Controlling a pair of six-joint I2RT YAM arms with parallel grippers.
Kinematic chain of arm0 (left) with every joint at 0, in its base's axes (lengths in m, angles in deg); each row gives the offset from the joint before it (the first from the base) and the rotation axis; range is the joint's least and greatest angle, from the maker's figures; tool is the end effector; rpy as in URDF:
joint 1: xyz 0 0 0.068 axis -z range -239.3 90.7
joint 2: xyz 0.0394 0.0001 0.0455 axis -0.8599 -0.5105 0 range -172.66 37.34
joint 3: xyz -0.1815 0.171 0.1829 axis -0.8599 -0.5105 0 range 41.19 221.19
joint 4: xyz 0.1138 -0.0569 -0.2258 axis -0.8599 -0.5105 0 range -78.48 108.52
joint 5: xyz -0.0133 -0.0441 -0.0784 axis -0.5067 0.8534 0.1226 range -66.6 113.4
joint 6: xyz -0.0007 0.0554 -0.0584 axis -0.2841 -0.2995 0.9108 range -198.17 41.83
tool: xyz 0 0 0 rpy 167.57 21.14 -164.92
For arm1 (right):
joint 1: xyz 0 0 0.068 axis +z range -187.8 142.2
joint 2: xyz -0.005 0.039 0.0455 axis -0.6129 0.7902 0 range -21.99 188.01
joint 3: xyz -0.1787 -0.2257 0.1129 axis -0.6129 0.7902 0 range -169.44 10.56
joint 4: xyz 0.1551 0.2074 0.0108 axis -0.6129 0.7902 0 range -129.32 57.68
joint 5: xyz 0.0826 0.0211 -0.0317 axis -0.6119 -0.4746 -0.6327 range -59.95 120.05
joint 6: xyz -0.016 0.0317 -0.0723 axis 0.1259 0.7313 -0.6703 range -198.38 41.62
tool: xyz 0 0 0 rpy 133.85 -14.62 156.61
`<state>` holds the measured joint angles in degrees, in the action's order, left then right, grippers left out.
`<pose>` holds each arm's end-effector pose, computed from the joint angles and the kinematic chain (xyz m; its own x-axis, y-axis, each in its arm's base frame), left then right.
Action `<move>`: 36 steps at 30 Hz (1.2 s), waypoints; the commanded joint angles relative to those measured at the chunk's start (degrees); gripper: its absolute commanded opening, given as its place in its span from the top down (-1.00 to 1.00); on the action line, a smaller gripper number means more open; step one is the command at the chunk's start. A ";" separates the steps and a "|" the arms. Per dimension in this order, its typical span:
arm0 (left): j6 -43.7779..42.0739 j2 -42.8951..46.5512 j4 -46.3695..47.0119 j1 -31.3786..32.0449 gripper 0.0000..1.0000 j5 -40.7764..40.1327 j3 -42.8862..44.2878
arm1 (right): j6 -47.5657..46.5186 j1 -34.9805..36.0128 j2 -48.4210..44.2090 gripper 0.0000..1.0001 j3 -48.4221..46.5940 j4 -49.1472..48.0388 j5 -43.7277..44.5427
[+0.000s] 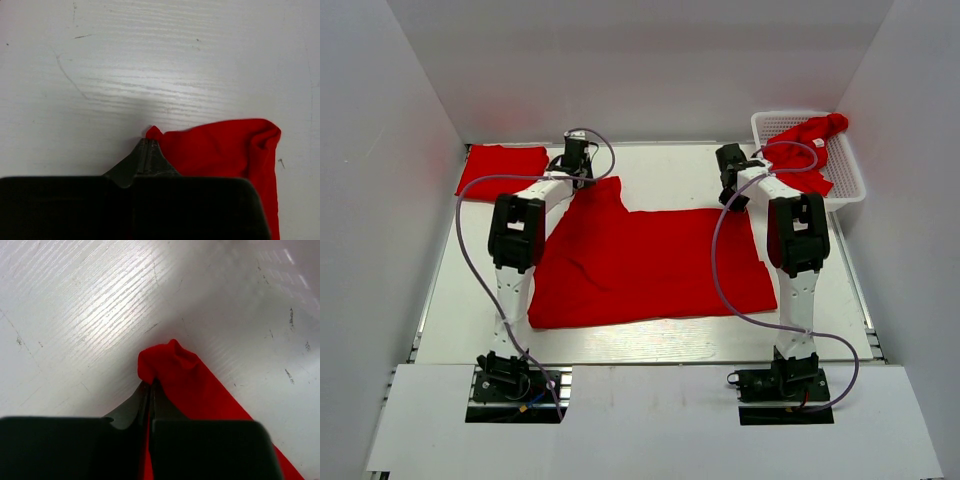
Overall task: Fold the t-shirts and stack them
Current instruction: Fold the other side of the tshirt into a rectangle
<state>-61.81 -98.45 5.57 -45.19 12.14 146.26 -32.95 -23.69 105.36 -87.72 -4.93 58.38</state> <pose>0.5641 -0.1278 0.1532 -0.6712 -0.1161 -0.7321 -0.0906 0.9931 -0.0744 0.4974 0.0909 0.1667 -0.6153 0.4920 -0.6160 0.6119 0.7907 0.0203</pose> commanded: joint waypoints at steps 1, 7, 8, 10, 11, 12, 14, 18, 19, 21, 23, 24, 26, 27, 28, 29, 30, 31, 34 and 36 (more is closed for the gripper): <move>-2.11 9.92 1.52 0.39 1.00 2.64 -1.54 | 1.42 -0.13 0.01 1.00 -0.34 2.52 0.31; -4.58 19.84 4.24 0.39 1.00 5.90 -10.32 | 0.89 -0.05 -4.04 1.00 3.53 2.96 0.75; -4.58 21.25 4.77 0.39 1.00 5.91 -12.77 | 0.54 -0.05 -5.95 1.00 4.40 2.70 0.75; -5.98 25.12 4.78 0.39 1.00 6.70 -15.33 | -0.16 0.04 -7.37 1.00 5.55 2.26 0.49; -5.99 26.44 5.73 0.39 1.00 7.22 -18.30 | -0.69 0.22 -7.73 1.00 5.99 2.17 0.49; -6.77 27.67 6.27 0.39 1.00 8.44 -19.90 | -0.78 0.13 -7.99 1.00 6.52 2.00 0.23; -7.39 30.92 6.27 0.39 1.00 10.19 -23.32 | -1.22 0.22 -9.66 1.00 7.49 1.56 0.15; -7.92 36.11 5.57 0.92 1.00 13.20 -29.38 | -2.01 0.65 -13.34 1.00 11.78 -0.02 -1.18; -7.92 37.42 5.05 0.92 1.00 13.20 -30.62 | -2.53 0.83 -13.36 1.00 12.40 -0.72 -1.01; -7.92 41.90 3.99 0.92 1.00 13.82 -33.08 | -2.71 0.83 -15.55 1.00 13.81 -0.73 -0.83; -7.40 45.24 2.59 1.44 1.00 13.03 -36.77 | -3.15 1.01 -17.47 1.00 15.22 -0.90 -0.65; -6.79 47.00 1.10 1.45 1.00 12.50 -38.09 | -3.68 1.01 -17.83 1.00 16.53 -1.25 -0.65; -5.20 52.71 -0.58 1.45 1.00 11.98 -42.05 | -4.03 0.92 -18.89 1.00 17.07 -1.43 -1.44; -4.41 54.47 -2.06 1.45 1.00 11.97 -43.28 | -4.64 1.09 -19.33 1.00 17.50 -1.87 -1.70; -3.71 56.05 -3.30 1.45 1.00 13.36 -45.12 | -4.74 1.18 -19.85 1.00 18.03 -1.79 -2.40; -1.96 58.85 -4.61 1.45 1.00 13.38 -46.01 | -4.91 1.36 -20.21 1.00 18.56 -2.31 -2.50; -1.42 60.19 -7.24 1.97 1.00 14.42 -47.93 | -5.17 1.53 -20.65 1.00 19.52 -2.40 -2.67; -0.03 61.51 -8.57 1.98 1.00 14.43 -48.91 | -5.26 1.62 -21.26 1.00 20.14 -2.49 -2.59; 1.39 68.00 -11.73 2.50 1.00 14.96 -53.46 | -5.79 1.89 -23.02 1.00 21.63 -2.49 -2.15; 3.06 72.65 -13.58 2.50 1.00 15.57 -55.58 | -5.96 1.71 -24.42 1.00 22.60 -2.58 -1.88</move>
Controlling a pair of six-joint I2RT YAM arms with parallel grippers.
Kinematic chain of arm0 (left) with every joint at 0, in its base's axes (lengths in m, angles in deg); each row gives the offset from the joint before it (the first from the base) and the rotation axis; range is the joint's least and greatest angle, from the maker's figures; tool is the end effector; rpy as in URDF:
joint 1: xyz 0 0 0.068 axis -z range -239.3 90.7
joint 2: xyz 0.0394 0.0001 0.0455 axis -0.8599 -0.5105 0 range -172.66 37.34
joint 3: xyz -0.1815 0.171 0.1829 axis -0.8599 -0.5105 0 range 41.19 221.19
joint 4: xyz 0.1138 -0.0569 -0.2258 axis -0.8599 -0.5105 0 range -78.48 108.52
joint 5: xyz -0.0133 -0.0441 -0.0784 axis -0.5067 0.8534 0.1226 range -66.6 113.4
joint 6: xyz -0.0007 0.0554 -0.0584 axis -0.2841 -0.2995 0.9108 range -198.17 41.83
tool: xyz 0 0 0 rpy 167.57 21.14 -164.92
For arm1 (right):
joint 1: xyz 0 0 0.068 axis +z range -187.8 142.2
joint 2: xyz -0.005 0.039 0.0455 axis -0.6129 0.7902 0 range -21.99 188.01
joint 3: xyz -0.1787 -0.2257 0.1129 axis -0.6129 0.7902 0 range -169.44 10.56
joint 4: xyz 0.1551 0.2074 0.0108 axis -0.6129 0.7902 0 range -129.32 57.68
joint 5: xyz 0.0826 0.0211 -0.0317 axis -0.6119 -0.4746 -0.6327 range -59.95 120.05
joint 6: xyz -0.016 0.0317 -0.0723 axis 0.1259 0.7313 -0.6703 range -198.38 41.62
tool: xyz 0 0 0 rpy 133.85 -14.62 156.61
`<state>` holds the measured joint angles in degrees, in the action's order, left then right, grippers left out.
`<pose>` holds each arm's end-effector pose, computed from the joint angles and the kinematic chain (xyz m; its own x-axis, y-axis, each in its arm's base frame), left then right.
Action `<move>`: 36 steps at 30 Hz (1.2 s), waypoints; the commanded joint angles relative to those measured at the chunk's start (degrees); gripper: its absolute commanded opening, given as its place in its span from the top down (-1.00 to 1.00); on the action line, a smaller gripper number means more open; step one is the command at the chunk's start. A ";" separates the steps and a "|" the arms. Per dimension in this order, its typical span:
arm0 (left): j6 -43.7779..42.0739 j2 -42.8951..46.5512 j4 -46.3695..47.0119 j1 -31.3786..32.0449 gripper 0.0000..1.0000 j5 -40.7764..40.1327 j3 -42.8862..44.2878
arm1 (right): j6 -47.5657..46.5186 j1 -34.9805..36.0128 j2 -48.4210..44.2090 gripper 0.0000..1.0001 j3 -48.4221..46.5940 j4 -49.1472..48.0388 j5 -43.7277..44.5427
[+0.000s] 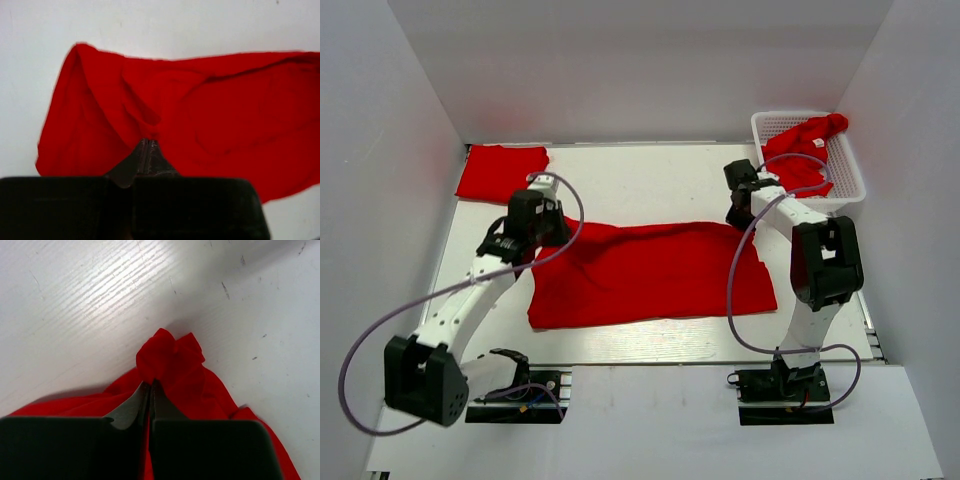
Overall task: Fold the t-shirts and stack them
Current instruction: Fold the other side of the tshirt into a rectangle
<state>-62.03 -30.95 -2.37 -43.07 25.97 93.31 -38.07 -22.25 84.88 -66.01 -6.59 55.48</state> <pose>0.2610 -0.0792 0.2972 -0.6429 -0.1021 -0.7591 0.1404 0.9586 -0.2478 0.4024 0.0808 0.2095 -0.6900 0.4145 -0.5934 0.5140 0.8578 0.0015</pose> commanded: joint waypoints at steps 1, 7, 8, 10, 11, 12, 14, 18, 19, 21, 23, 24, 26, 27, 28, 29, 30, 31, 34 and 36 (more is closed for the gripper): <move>3.89 6.58 -7.75 0.38 1.00 1.74 -3.24 | -1.03 0.36 -4.21 1.00 1.69 -0.48 1.02; 7.41 16.07 -15.14 0.91 1.00 1.73 -8.43 | -1.64 0.36 -8.60 1.00 4.76 0.05 1.38; 8.46 18.43 -15.93 0.91 1.00 1.74 -9.74 | -1.73 0.36 -8.96 1.00 5.03 0.05 1.29; 10.39 20.30 -17.95 0.91 1.00 1.74 -10.28 | -2.08 0.36 -10.79 1.00 6.35 -0.12 0.50; 11.10 21.17 -18.57 0.91 1.00 2.26 -10.80 | -2.52 0.53 -10.89 1.00 7.31 -0.30 0.32; 11.10 22.84 -19.10 0.91 1.00 2.27 -10.81 | -2.52 0.53 -11.42 1.00 8.10 -0.13 -0.03; 11.90 24.34 -20.95 0.91 1.00 2.27 -10.20 | -2.70 0.36 -12.74 1.00 9.07 0.14 -0.29; 11.90 26.54 -25.25 0.91 1.00 1.65 -8.52 | -3.22 0.62 -14.84 1.00 9.87 0.84 0.67; 12.42 28.11 -25.87 0.91 1.00 1.65 -8.00 | -3.66 0.36 -14.85 1.00 9.87 0.93 0.76; 12.42 29.35 -27.44 0.91 1.00 2.18 -8.00 | -4.19 0.36 -15.81 1.00 10.22 1.02 0.41; 12.42 30.67 -27.98 0.91 1.00 2.18 -9.75 | -4.19 0.44 -16.25 1.00 10.39 1.11 -0.20; 13.47 31.20 -27.98 0.91 1.00 2.18 -10.54 | -4.19 0.44 -16.25 1.00 11.26 0.93 -0.38; 14.79 32.69 -27.98 0.91 1.00 4.62 -12.03 | -4.37 0.44 -16.69 1.00 11.80 1.02 -1.43; 15.67 33.31 -27.98 0.91 1.00 4.64 -12.56 | -4.45 0.44 -17.04 1.00 12.93 1.19 -1.61; 16.55 33.31 -28.59 0.91 1.00 4.64 -13.09 | -4.46 0.44 -17.57 1.00 13.20 1.46 -1.53; 16.55 33.83 -29.21 0.91 1.00 4.64 -13.09 | -4.63 0.44 -17.66 1.00 13.64 1.37 -1.44; 17.08 33.84 -29.21 0.91 1.00 5.33 -13.09 | -4.72 0.36 -18.44 1.00 14.34 1.81 -1.44; 17.08 34.71 -29.82 0.91 1.00 5.95 -13.09 | -4.98 0.36 -18.54 1.00 15.31 1.81 -1.61; 19.36 36.21 -30.44 0.91 1.00 6.92 -15.46 | -5.16 0.36 -19.59 1.00 17.59 1.81 -1.96; 20.68 36.74 -30.44 0.91 1.00 6.92 -16.69 | -4.98 0.44 -19.94 1.00 18.83 1.55 -1.87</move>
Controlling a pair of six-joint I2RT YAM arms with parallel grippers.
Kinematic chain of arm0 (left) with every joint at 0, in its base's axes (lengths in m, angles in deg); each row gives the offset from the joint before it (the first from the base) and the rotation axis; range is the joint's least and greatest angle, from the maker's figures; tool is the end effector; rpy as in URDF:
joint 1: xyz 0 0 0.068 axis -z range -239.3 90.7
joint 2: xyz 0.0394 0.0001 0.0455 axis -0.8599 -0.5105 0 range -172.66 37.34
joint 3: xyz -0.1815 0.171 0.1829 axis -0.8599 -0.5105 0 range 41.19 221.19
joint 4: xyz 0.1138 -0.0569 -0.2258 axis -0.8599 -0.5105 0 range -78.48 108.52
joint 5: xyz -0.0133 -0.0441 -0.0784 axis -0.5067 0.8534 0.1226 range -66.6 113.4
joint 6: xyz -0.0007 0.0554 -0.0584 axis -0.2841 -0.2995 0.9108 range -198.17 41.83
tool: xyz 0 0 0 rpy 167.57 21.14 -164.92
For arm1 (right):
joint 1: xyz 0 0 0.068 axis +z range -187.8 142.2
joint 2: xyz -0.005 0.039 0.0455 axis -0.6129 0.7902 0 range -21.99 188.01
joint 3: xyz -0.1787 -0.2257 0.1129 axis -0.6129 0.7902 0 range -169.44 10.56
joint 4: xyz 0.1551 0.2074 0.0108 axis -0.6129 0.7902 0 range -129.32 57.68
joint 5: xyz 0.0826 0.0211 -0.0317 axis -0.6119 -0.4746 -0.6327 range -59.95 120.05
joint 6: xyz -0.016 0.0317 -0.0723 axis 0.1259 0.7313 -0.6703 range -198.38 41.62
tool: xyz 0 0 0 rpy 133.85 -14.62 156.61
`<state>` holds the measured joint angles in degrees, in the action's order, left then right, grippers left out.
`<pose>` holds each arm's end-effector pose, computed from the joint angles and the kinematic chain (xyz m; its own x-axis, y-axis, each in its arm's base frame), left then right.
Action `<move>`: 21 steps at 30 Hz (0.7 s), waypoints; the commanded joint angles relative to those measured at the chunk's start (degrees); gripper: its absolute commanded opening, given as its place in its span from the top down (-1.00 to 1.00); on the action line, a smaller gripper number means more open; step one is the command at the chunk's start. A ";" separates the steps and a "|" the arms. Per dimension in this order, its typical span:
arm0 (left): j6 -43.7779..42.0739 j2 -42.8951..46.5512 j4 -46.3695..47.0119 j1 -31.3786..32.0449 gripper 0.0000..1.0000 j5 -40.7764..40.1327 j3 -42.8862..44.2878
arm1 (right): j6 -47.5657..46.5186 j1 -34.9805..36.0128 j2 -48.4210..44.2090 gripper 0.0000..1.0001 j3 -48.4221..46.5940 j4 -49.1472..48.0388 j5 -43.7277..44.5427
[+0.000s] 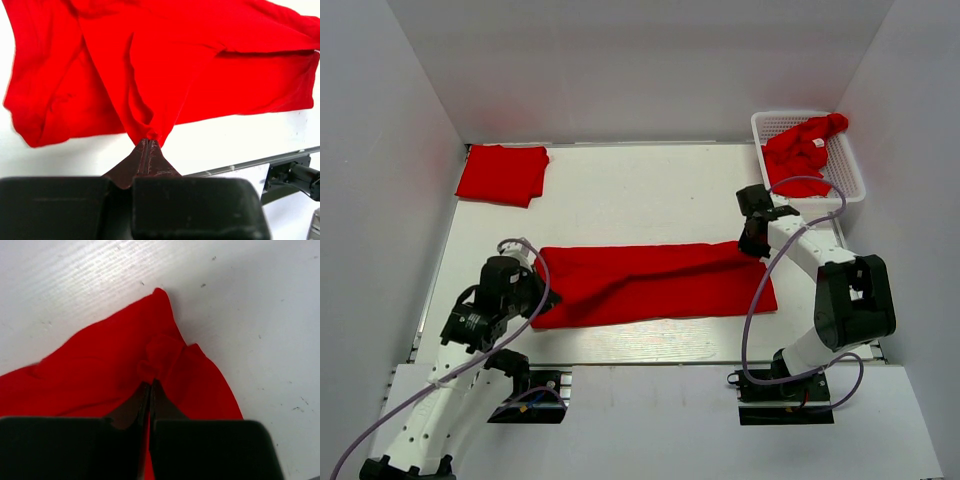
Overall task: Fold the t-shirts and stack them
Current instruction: Fold the other side of the tshirt into a rectangle
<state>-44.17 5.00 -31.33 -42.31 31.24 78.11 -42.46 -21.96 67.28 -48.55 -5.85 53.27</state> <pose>0.0957 -0.0391 0.2525 -0.7764 -0.3420 -0.5293 -0.0637 0.8782 -0.4740 0.3128 0.0601 0.2214 -0.7464 0.3487 -0.5669 0.4390 0.8981 -0.0256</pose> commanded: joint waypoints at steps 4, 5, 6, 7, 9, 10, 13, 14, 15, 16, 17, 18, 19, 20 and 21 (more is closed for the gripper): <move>4.40 -1.76 0.09 0.14 1.00 0.00 -3.00 | -0.33 0.07 -2.26 0.66 3.64 0.28 -0.55; 5.19 -2.63 0.10 0.14 1.00 -1.41 -3.00 | -0.50 0.25 -2.35 0.44 3.83 0.45 -0.90; 7.11 -3.69 -0.42 0.14 1.00 -2.90 -3.00 | -0.68 0.16 -2.18 0.34 3.83 0.54 -0.81; 7.74 -6.48 -1.04 0.14 1.00 -5.52 -2.39 | -0.85 0.16 -2.26 0.18 3.92 0.89 -1.07; 9.50 -10.01 -1.66 0.14 1.00 -7.48 -2.39 | -1.29 0.07 -2.44 -0.05 3.66 1.07 -1.60; 10.12 -12.03 -1.66 0.14 1.00 -8.35 -2.39 | -1.38 0.16 -3.22 -0.17 3.65 1.24 -1.69; 12.22 -20.99 -3.58 0.14 1.00 -10.99 -1.08 | -2.69 0.07 -4.45 -0.47 3.13 1.59 -2.13; 12.84 -23.19 -4.72 0.14 1.00 -11.70 -0.55 | -3.05 0.16 -5.07 -0.53 2.95 2.29 -2.30; 12.85 -25.04 -5.43 0.14 1.00 -11.70 0.07 | -3.31 0.16 -5.77 -0.81 2.34 2.30 -2.31; 12.85 -27.93 -6.05 0.14 1.00 -12.22 0.07 | -3.66 0.16 -6.04 -0.81 2.07 2.47 -2.39; 12.85 -28.91 -6.05 0.14 0.88 -12.23 0.60 | -3.93 0.16 -6.48 -0.81 1.81 2.82 -2.39; 12.85 -29.62 -6.84 0.14 0.20 -12.23 1.30 | -3.84 0.07 -7.09 -0.81 1.55 3.09 -2.31; 12.85 -29.63 -7.54 0.14 -0.15 -12.23 1.31 | -4.19 0.07 -7.44 -0.81 1.20 3.18 -2.39; 12.85 -29.63 -7.55 0.14 -0.41 -12.23 1.91 | -4.37 0.07 -8.23 -0.81 1.11 3.61 -2.39; 12.85 -29.10 -8.16 0.14 -0.80 -12.23 1.92 | -4.89 0.07 -8.33 -0.81 0.76 3.70 -2.31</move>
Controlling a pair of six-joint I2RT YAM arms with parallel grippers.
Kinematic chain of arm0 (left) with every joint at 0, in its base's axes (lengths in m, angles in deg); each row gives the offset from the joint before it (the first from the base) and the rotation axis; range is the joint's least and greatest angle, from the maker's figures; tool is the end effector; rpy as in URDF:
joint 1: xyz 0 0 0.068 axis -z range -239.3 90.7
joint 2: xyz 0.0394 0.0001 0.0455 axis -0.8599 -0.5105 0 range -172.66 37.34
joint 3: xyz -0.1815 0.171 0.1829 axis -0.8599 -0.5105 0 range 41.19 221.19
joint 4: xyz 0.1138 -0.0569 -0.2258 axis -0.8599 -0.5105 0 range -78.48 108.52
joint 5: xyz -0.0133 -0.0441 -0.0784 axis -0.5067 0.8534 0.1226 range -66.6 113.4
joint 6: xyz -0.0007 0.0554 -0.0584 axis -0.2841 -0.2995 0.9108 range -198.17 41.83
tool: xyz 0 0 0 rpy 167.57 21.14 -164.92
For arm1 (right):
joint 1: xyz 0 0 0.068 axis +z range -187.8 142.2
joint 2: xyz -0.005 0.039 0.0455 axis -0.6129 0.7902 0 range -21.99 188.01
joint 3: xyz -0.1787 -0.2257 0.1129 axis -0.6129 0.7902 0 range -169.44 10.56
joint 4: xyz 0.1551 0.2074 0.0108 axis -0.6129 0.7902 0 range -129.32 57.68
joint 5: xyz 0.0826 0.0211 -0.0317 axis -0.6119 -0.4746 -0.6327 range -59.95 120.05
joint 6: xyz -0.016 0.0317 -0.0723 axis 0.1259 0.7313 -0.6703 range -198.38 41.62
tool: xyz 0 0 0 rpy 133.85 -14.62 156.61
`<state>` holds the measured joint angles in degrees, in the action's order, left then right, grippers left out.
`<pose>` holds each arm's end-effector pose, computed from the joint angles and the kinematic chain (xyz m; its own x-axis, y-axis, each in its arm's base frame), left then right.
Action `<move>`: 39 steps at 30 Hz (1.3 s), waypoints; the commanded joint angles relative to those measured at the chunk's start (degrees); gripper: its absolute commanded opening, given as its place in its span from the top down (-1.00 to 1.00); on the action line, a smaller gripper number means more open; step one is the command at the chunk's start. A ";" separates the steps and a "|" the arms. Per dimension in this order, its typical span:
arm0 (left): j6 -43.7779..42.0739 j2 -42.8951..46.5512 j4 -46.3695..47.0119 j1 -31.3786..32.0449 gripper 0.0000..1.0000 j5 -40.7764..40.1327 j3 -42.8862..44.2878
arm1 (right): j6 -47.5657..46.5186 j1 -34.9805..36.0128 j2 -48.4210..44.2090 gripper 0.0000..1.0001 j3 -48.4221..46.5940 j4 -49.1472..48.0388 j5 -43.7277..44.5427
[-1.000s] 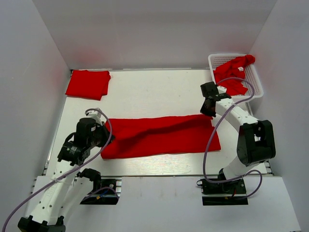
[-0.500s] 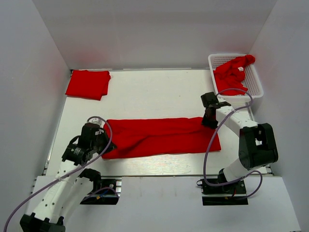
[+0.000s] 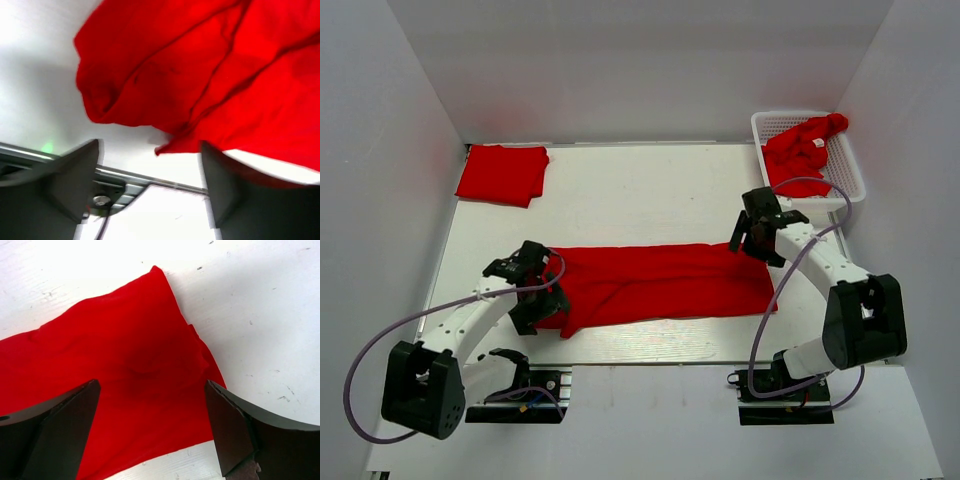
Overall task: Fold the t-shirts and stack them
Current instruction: Fold the other side of the tshirt into a rectangle
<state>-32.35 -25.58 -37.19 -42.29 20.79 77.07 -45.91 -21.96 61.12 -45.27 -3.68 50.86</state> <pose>0.1389 -0.0391 0.1828 -0.8667 -0.4840 -0.1204 -0.4804 0.8750 -0.0591 0.2860 0.0553 0.2311 -0.7761 0.3015 -0.5539 0.3759 0.9264 -0.0226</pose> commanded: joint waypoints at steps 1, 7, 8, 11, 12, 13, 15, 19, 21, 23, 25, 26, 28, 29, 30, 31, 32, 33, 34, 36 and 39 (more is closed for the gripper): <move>1.02 2.00 -2.31 0.12 -0.94 -1.78 3.58 | -1.62 0.07 -2.25 -0.81 -2.87 1.37 -0.51; -6.08 5.61 4.44 0.12 -1.00 2.16 6.75 | -3.46 0.16 -4.71 -0.81 -2.70 1.01 -2.70; -8.53 5.61 6.12 0.12 -1.00 4.00 6.75 | -4.42 0.33 -4.63 -0.81 -2.70 -0.03 -3.06; -14.77 3.51 14.64 0.12 -1.00 8.75 7.89 | -7.24 0.42 -5.33 -0.81 -2.44 -0.65 -5.60; -16.36 2.37 16.31 0.12 -1.00 9.81 8.67 | -7.68 0.69 -6.02 -0.81 -2.44 -0.74 -6.40; -17.68 0.88 18.68 0.12 -1.00 10.60 9.64 | -9.16 1.04 -6.55 -0.81 -2.35 -0.83 -6.67; -18.39 -5.00 18.70 0.12 -1.00 9.99 11.57 | -9.96 1.21 -7.87 -0.81 -1.56 -1.27 -6.67; -19.18 -12.22 18.00 1.18 -1.00 9.47 14.66 | -11.37 1.30 -10.16 -0.81 0.55 -1.45 -5.88; -20.24 -12.93 18.52 1.79 -0.84 9.47 14.66 | -11.11 1.30 -10.16 -0.81 0.81 -0.92 -4.22; -21.03 -13.73 19.05 2.32 -0.56 8.68 14.66 | -10.15 1.30 -9.55 -0.81 1.25 0.57 -2.46; -22.17 -14.34 19.05 2.94 -0.38 6.93 14.66 | -9.88 1.30 -9.20 -0.81 1.52 1.01 -1.31; -22.18 -15.04 19.05 3.54 -0.30 6.40 14.66 | -9.53 1.30 -9.11 -0.81 1.60 1.01 -1.05; -22.70 -16.62 18.52 4.17 -0.12 5.87 14.66 | -9.44 1.30 -8.76 -0.81 2.04 1.01 -1.31; -23.23 -17.93 18.52 4.69 -0.08 5.86 14.66 | -9.35 1.39 -8.58 -0.81 2.04 0.84 -1.39; -23.24 -18.64 18.52 4.69 -0.08 5.17 14.66 | -9.01 1.30 -8.23 -0.81 2.04 0.66 -1.57; -23.24 -19.34 17.92 5.39 -0.08 3.94 14.66 | -9.00 1.22 -8.05 -0.81 1.87 0.84 -1.31; -23.24 -19.96 17.39 5.40 -0.08 2.80 14.66 | -9.00 1.22 -7.79 -0.81 1.69 1.01 -1.57; -23.24 -21.18 16.77 5.40 -0.05 1.05 15.18 | -9.00 1.22 -7.70 -0.81 1.69 0.84 -1.40; -22.37 -21.20 16.77 6.01 -0.05 0.16 15.19 | -8.74 1.13 -7.79 -0.81 1.52 0.92 -1.48; -21.75 -22.07 17.29 6.01 -0.05 0.15 15.19 | -8.57 1.21 -7.70 -0.81 1.78 0.75 -1.40; -21.74 -23.22 18.44 6.54 0.11 0.77 15.80 | -8.65 1.21 -7.61 -0.81 1.87 0.84 -0.70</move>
<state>-54.14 -49.25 -19.92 -36.25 22.93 90.46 -54.83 -20.78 53.41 -43.52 -2.98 48.22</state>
